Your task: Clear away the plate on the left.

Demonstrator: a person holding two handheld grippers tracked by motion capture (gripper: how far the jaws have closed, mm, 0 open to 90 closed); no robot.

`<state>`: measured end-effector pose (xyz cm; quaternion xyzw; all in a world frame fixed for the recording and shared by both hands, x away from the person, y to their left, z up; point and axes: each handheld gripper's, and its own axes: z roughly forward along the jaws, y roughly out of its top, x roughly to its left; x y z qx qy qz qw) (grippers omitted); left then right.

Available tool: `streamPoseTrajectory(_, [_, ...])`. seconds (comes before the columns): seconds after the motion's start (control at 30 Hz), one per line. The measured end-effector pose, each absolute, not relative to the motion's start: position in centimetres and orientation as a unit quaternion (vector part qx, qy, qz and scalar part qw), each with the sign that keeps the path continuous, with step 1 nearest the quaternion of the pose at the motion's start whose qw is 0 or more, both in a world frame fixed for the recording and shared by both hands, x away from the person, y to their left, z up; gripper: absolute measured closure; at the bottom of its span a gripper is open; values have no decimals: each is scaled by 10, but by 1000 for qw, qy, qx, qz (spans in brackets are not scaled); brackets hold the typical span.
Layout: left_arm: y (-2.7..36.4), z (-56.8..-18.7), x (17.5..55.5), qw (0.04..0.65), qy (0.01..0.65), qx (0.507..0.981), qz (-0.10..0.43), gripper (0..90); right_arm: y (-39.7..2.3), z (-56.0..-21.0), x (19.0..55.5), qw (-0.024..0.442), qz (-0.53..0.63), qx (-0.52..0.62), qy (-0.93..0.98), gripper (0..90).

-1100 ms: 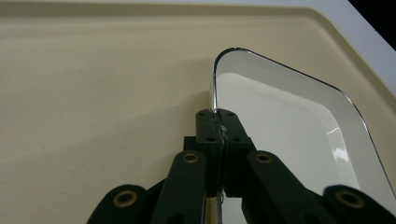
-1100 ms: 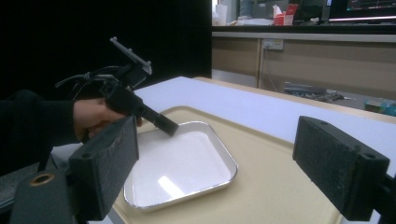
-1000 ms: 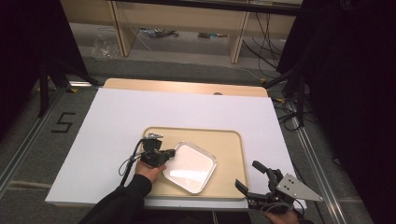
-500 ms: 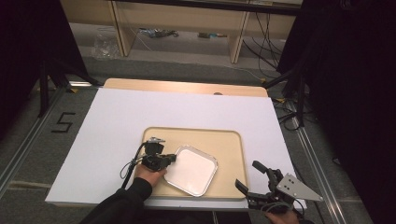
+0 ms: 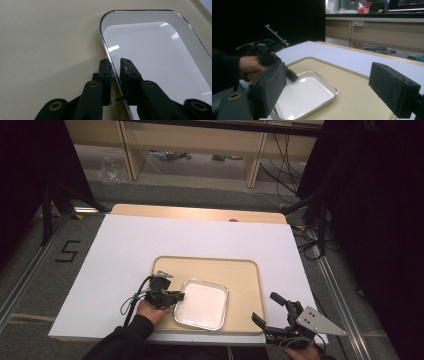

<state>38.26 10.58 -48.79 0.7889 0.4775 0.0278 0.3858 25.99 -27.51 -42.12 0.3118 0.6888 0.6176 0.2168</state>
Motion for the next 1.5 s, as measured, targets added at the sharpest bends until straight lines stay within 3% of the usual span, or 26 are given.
streamPoseTrajectory(0.67, [102,-484,361,378,471,797,-11,730,-276,-420,259,218,614,309,692,152])
streamPoseTrajectory(0.7, [102,-484,361,378,471,797,-11,731,-277,-420,261,235,613,298,693,152])
streamPoseTrajectory(0.73, [123,-480,391,337,274,883,179,729,-277,-420,261,235,613,298,693,152])
streamPoseTrajectory(0.77, [123,-480,391,337,274,883,179,729,-277,-420,261,235,613,298,693,152])
streamPoseTrajectory(0.8, [99,-485,358,377,470,798,7,728,-277,-420,261,235,613,298,693,152])
streamPoseTrajectory(1.5, [101,-479,335,362,456,813,-9,726,-277,-420,261,235,613,299,693,152])
